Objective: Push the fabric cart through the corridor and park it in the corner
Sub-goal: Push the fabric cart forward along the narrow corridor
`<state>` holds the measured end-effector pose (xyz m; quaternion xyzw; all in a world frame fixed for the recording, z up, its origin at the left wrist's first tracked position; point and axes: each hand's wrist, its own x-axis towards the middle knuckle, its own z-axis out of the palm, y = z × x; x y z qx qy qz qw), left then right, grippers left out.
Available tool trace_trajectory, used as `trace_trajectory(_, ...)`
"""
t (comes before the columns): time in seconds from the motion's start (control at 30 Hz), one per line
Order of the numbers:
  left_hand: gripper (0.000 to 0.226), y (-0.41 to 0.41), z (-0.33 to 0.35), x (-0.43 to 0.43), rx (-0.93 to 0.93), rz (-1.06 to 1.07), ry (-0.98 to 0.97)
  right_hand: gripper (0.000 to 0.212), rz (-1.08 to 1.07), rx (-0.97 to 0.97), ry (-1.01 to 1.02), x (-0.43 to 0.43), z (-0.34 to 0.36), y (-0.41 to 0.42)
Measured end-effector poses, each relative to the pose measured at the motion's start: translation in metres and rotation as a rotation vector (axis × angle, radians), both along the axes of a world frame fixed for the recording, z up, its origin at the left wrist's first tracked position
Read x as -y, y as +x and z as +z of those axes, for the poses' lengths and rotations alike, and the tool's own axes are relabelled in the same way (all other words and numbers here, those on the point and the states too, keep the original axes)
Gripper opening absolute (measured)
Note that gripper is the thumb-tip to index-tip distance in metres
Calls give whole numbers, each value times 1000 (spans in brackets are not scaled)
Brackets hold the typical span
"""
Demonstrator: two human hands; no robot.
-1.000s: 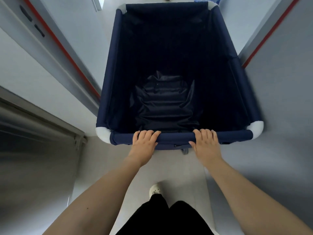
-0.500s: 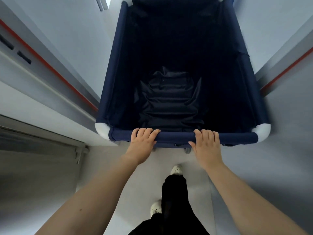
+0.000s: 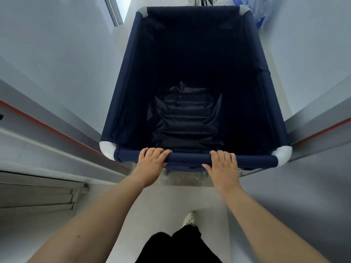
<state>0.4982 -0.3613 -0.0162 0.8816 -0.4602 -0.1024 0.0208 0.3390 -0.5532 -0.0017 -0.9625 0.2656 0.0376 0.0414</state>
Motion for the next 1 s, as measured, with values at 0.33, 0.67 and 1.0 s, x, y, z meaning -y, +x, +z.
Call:
trace_trajectory(0.33,42,65,-4,49,-12,-21,-15,45,-35,-45,-36,49,1,65)
trace_trajectory(0.67,43,154,-5,104,-45,-37,-5,49,-50,-106,-18,98,3,152)
trace_trajectory(1.0,42,230,-9,169,-5,-23,-22,48,-63,-58,16,160,0,230)
